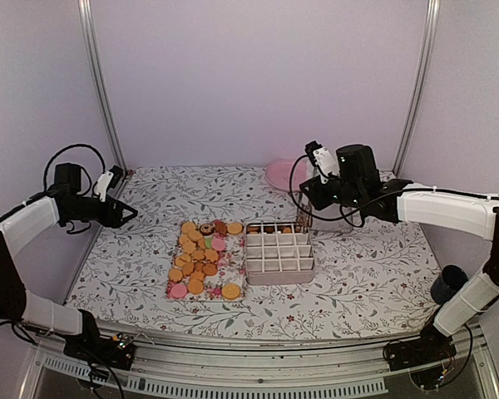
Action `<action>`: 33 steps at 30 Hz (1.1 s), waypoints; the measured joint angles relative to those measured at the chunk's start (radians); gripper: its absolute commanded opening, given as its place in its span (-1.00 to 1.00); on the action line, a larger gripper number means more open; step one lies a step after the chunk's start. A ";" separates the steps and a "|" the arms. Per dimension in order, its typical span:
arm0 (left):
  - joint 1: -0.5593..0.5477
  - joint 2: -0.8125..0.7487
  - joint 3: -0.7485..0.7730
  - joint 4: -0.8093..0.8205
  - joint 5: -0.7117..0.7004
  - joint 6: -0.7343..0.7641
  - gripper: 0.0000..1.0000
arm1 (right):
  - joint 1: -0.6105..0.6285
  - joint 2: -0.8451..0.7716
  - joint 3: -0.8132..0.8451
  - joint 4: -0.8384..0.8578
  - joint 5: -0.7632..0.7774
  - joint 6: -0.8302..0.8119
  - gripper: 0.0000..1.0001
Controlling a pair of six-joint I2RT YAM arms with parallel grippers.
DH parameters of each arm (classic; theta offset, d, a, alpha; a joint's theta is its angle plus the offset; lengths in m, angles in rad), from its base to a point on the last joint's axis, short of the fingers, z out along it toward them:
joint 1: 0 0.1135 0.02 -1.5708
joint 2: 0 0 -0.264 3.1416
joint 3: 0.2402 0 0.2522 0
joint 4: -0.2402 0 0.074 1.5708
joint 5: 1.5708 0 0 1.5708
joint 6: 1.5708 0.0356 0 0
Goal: Pack the cookies
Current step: Place the fake cookies in the empty pocket of the box, then pick up the fake cookies from the plate.
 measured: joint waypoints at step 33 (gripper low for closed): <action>0.073 -0.012 0.064 -0.088 -0.069 0.019 0.69 | 0.370 0.184 0.278 0.016 -0.040 0.059 -0.42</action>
